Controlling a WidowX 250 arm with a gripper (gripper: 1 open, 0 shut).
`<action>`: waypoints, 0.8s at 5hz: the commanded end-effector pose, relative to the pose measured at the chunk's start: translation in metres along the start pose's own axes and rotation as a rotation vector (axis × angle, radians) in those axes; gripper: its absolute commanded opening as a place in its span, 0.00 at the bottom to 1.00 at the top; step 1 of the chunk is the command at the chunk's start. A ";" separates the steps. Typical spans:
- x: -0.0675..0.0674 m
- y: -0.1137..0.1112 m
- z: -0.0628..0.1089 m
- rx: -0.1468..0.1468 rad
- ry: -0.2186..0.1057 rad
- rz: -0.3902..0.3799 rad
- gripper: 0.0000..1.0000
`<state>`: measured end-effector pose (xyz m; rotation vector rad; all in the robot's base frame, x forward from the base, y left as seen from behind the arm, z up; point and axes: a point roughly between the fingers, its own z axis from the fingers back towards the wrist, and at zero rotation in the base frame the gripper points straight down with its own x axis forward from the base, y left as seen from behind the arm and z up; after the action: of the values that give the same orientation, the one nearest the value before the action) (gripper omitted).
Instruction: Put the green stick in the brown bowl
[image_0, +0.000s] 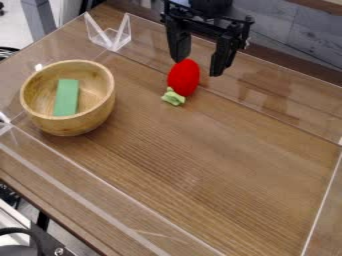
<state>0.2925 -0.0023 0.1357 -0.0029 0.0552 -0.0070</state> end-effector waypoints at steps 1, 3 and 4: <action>0.009 0.011 0.001 -0.003 0.000 0.013 1.00; 0.008 0.005 0.004 -0.016 -0.007 -0.017 1.00; 0.002 -0.008 0.002 -0.031 -0.010 -0.052 1.00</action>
<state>0.2925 -0.0118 0.1203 -0.0350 0.1086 -0.0507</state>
